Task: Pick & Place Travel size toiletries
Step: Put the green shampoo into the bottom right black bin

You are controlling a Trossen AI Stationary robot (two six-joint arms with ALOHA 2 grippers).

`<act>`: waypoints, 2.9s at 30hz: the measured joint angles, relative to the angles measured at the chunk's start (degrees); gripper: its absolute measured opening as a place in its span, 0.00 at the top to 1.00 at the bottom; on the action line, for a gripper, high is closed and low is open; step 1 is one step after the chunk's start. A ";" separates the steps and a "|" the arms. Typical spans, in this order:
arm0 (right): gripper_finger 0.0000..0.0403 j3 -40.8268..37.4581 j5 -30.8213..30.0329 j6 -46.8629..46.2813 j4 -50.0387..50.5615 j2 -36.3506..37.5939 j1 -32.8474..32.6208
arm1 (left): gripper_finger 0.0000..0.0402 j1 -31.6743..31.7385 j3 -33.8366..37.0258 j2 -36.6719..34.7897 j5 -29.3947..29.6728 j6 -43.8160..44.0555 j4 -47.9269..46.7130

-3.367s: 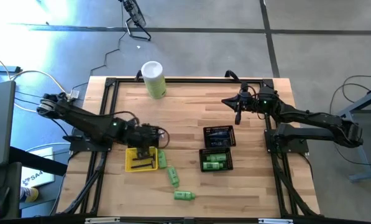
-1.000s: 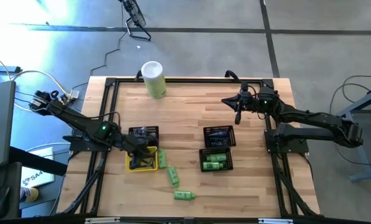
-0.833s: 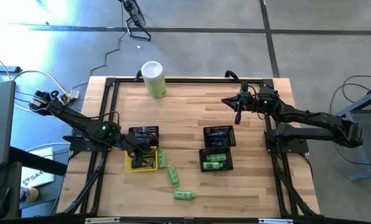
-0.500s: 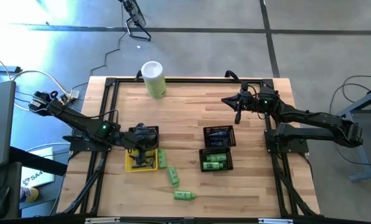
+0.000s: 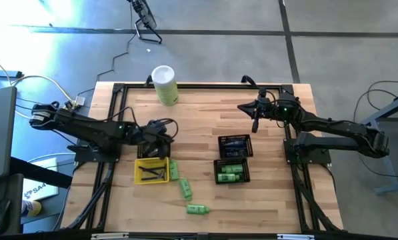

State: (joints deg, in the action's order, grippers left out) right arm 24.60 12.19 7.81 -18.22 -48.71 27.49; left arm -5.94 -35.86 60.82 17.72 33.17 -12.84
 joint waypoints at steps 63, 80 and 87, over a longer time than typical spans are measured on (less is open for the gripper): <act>0.99 0.00 -0.24 -16.75 -5.28 -5.90 -3.46 | 0.84 26.19 0.04 -8.21 -6.80 -40.21 8.69; 0.99 0.00 -13.62 -13.61 -14.89 -5.88 -15.80 | 0.84 26.15 14.36 -20.94 -12.46 -40.16 19.40; 0.99 0.00 -18.74 -13.60 -16.80 -5.94 -19.79 | 0.84 26.15 14.36 -29.25 -14.67 -41.66 13.75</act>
State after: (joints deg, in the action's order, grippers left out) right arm 24.60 -6.55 -5.78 -35.02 -54.65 7.70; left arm 20.21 -21.50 31.57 3.05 -8.49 0.91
